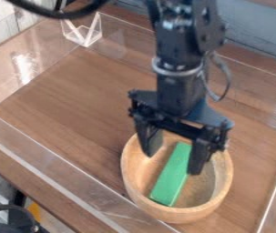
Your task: Remove the green block from inside the brown bowl and put it on the table
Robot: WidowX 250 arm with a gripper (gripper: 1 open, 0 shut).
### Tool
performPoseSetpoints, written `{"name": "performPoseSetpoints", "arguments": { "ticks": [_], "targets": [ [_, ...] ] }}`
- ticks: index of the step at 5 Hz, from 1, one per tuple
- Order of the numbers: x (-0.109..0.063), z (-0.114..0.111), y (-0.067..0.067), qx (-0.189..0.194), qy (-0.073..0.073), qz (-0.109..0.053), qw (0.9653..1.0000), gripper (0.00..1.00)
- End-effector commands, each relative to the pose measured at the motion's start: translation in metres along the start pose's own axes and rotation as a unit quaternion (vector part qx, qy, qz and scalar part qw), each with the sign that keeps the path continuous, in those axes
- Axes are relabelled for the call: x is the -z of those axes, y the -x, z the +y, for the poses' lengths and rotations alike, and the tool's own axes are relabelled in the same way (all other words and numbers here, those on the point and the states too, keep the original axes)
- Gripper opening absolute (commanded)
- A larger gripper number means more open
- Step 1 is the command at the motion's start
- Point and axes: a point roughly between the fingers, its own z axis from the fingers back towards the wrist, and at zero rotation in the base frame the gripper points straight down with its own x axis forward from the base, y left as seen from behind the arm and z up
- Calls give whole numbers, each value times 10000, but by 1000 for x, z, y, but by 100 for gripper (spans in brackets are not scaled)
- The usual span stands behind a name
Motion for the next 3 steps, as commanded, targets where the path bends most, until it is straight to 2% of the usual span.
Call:
{"name": "performPoseSetpoints", "arguments": {
  "ticks": [1,2,3],
  "targets": [
    [-17,-14,-3,120,61,-266,9996,100],
    [-12,0,-7,-62,94,-302,9995,100],
    [-8,-5,-14,8,47,-339,9994,100]
  ]
}}
